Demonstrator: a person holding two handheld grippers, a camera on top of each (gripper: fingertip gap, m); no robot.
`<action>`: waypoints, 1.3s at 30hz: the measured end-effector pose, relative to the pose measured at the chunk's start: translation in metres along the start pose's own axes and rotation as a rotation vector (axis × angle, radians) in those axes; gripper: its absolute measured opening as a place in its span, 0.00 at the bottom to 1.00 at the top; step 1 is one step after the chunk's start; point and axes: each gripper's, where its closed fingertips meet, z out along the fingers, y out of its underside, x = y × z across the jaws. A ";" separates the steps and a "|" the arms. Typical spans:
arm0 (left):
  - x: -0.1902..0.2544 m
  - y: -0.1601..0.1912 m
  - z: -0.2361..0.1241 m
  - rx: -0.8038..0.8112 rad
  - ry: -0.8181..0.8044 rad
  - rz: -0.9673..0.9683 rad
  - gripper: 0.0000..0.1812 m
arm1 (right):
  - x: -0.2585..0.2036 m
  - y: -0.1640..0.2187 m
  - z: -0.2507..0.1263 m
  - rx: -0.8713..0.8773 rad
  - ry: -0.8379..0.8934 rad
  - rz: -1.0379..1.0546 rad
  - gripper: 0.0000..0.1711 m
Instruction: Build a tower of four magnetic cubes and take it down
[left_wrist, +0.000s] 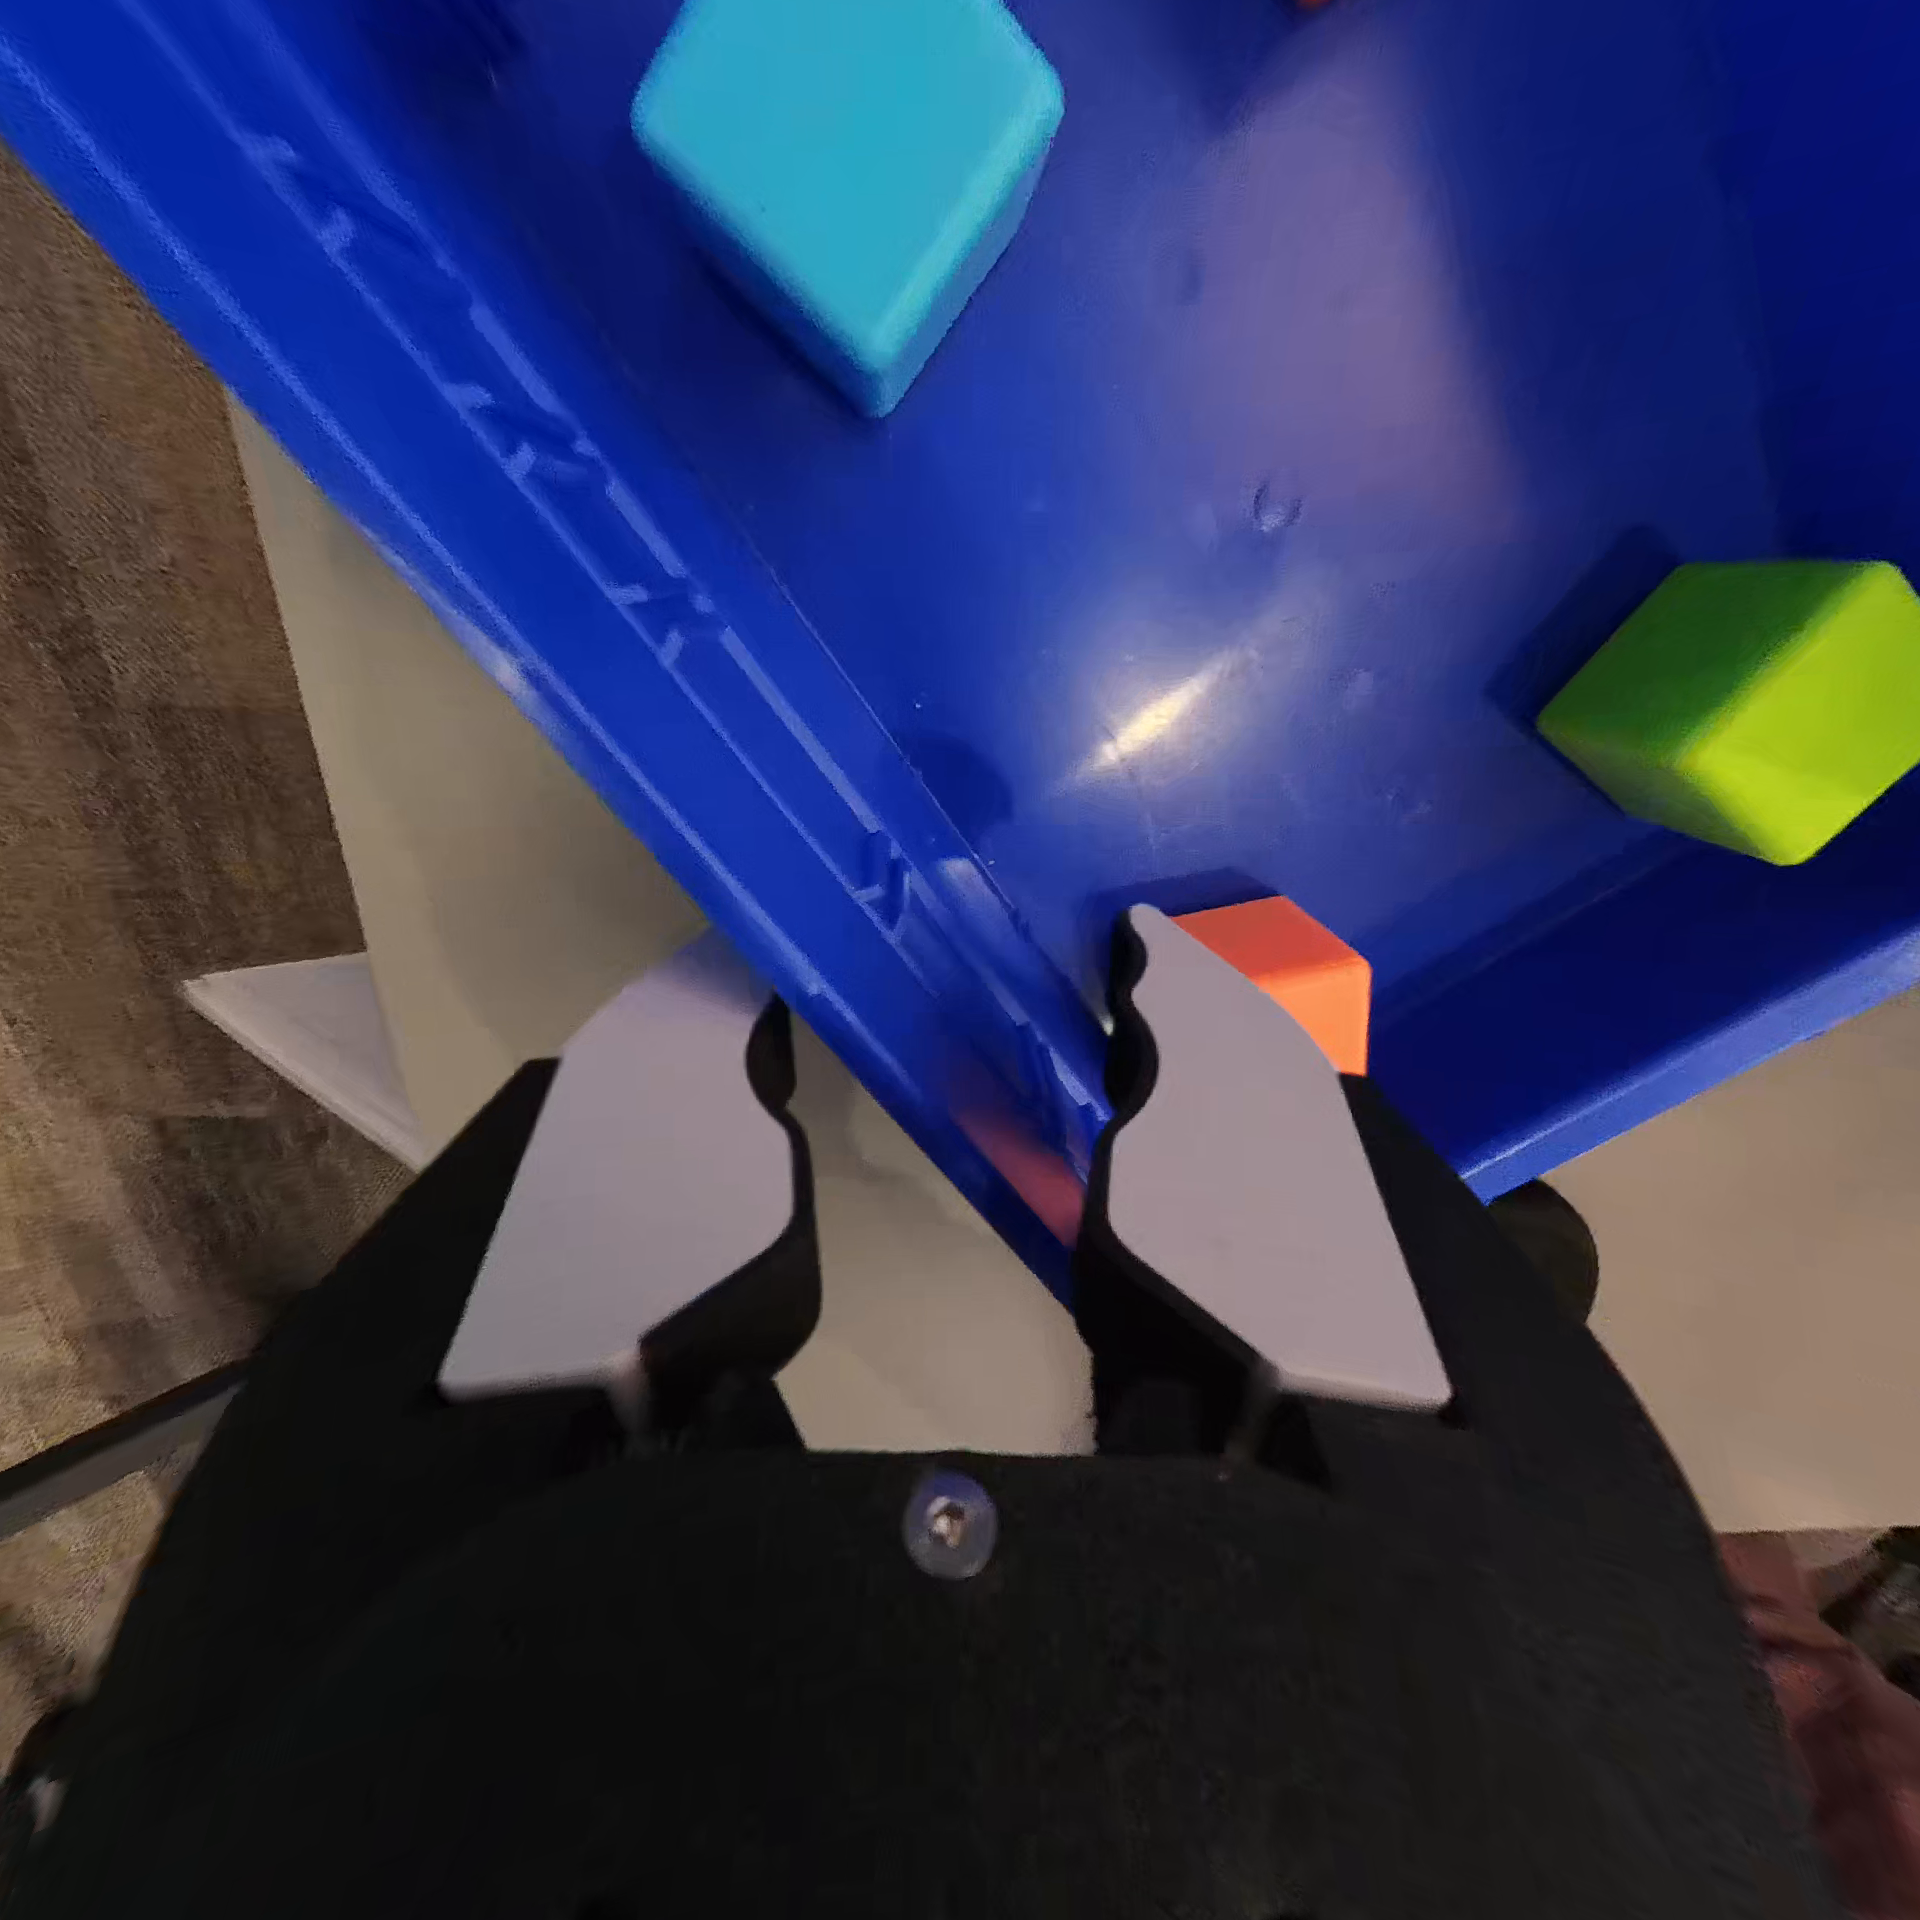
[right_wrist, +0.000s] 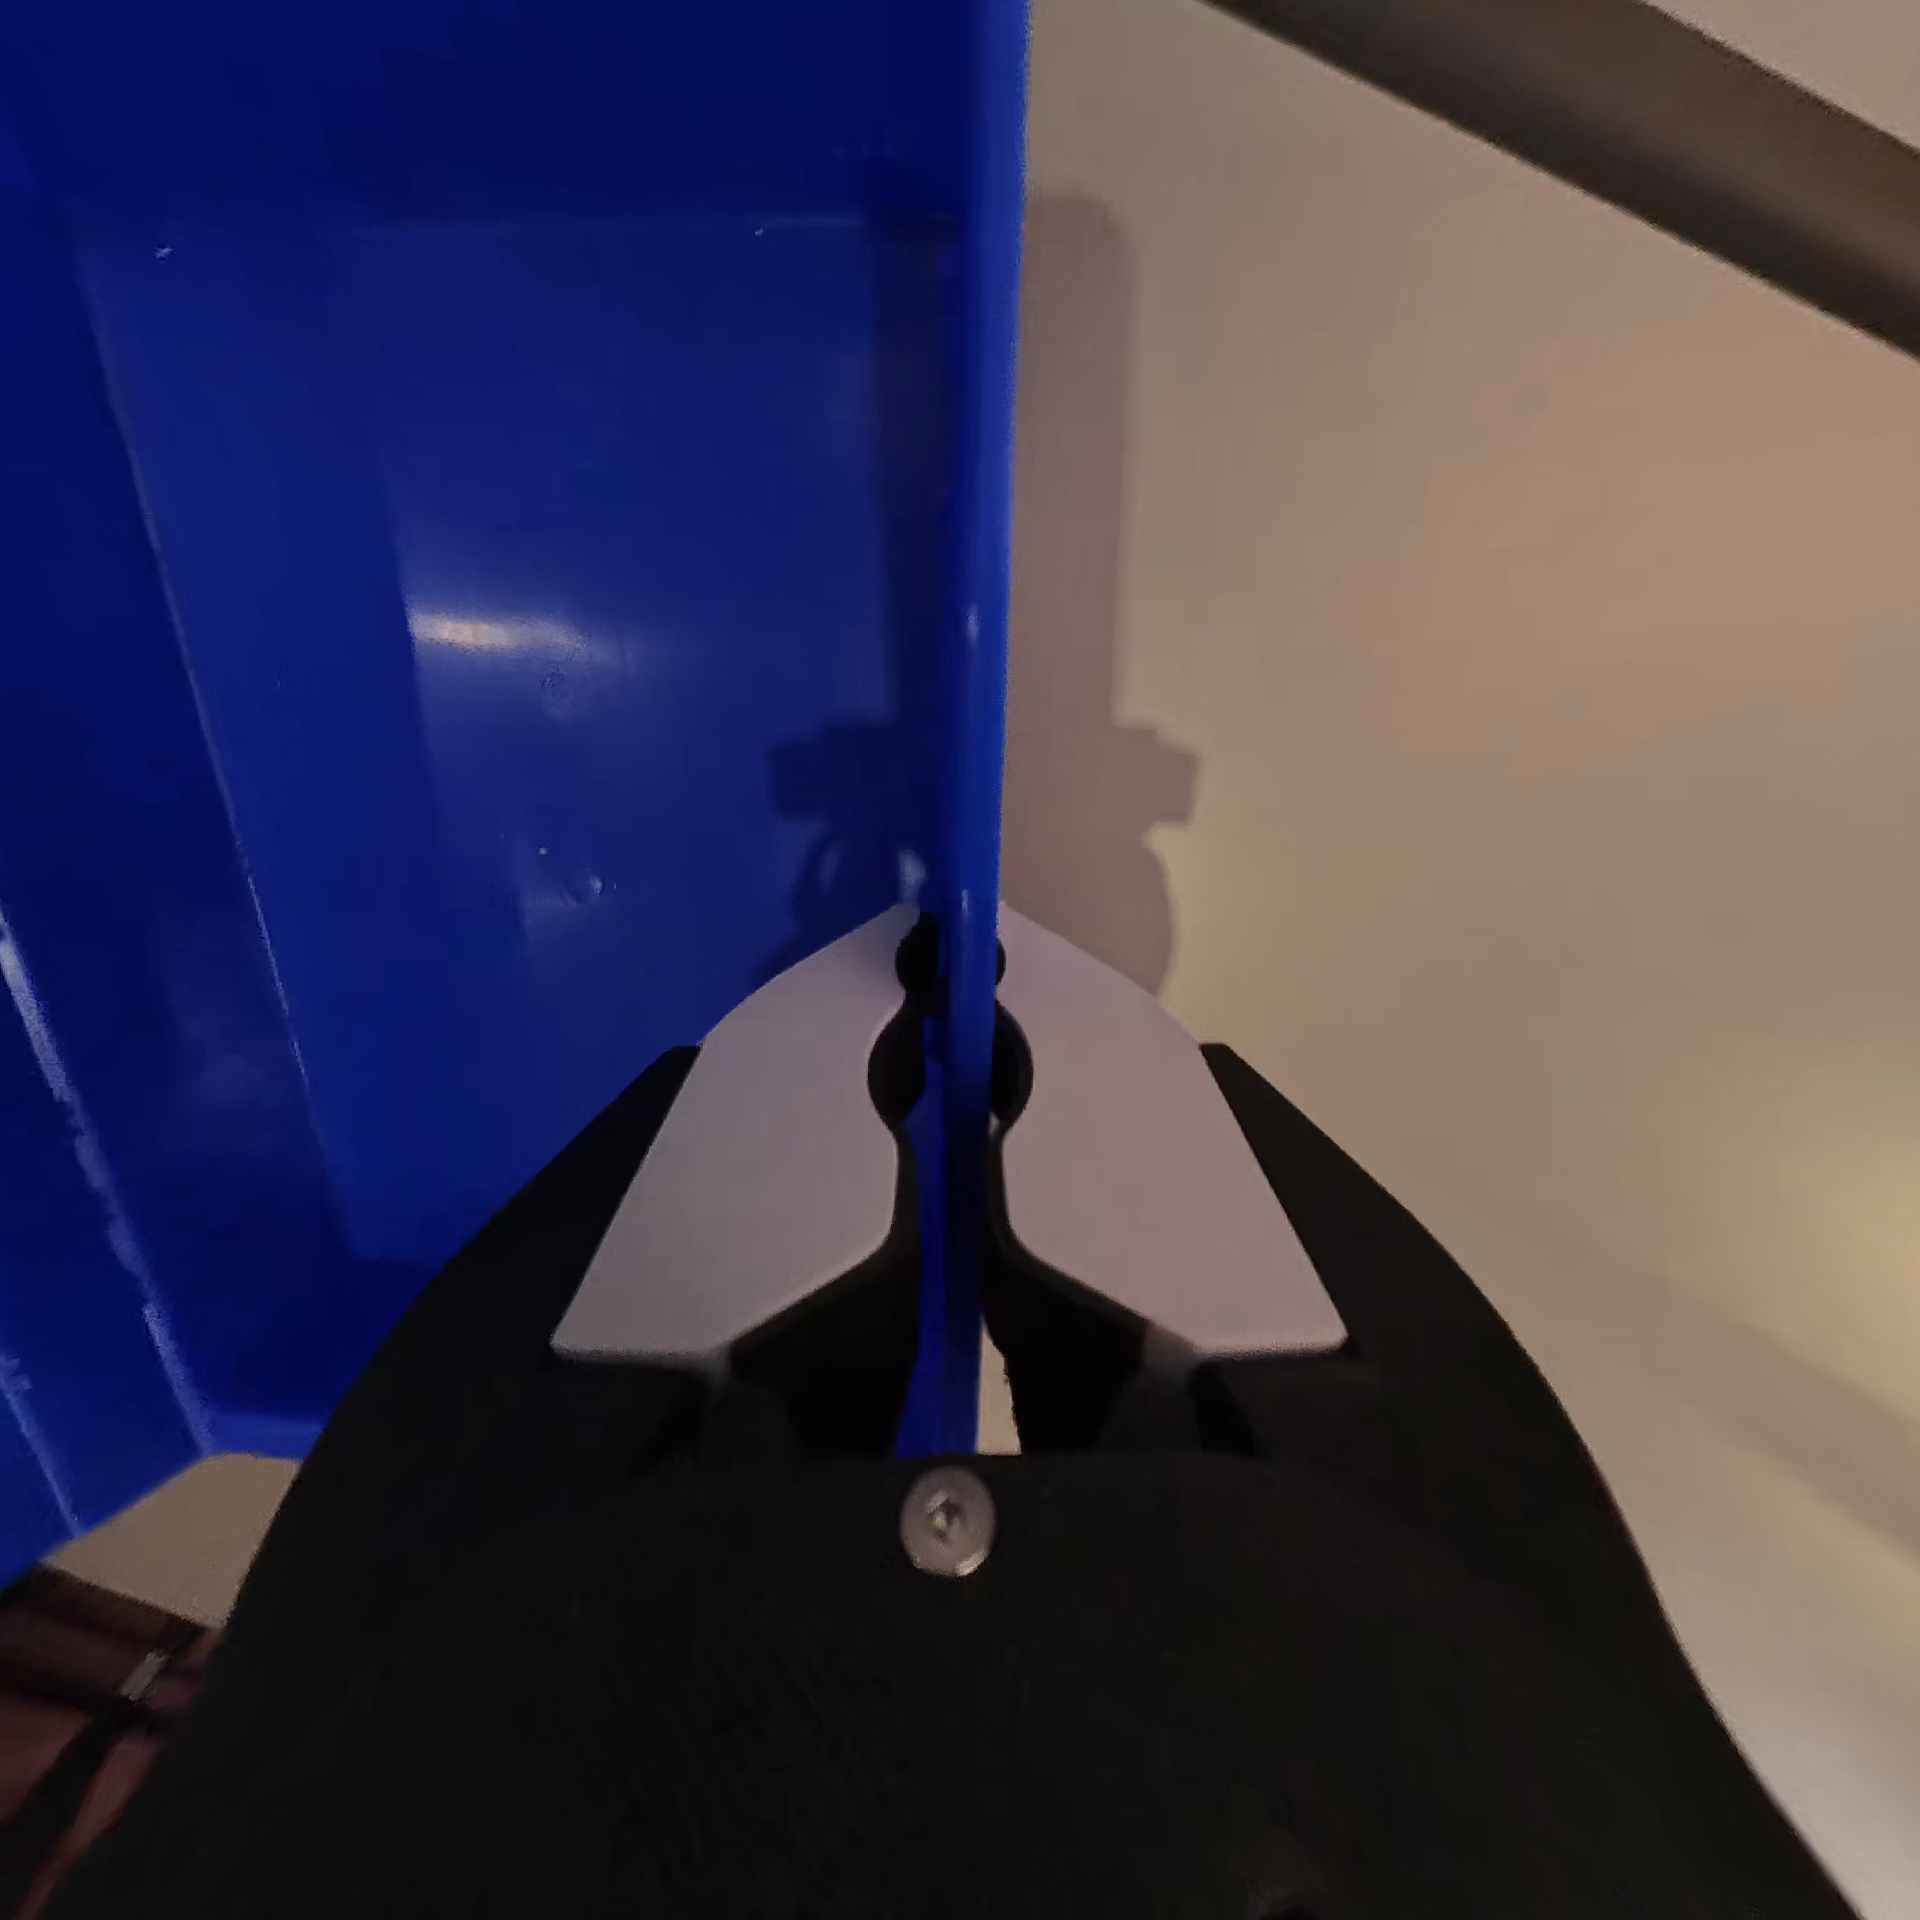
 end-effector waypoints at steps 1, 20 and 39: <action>0.002 -0.001 0.002 -0.001 0.010 0.009 0.30 | 0.016 0.005 -0.003 0.000 0.012 0.007 0.04; 0.003 -0.035 0.011 0.059 -0.074 0.158 0.22 | 0.247 0.143 -0.063 0.057 0.001 0.541 0.05; 0.025 -0.080 0.019 0.217 -0.138 0.452 0.15 | 0.229 0.162 -0.063 0.117 -0.192 0.607 0.10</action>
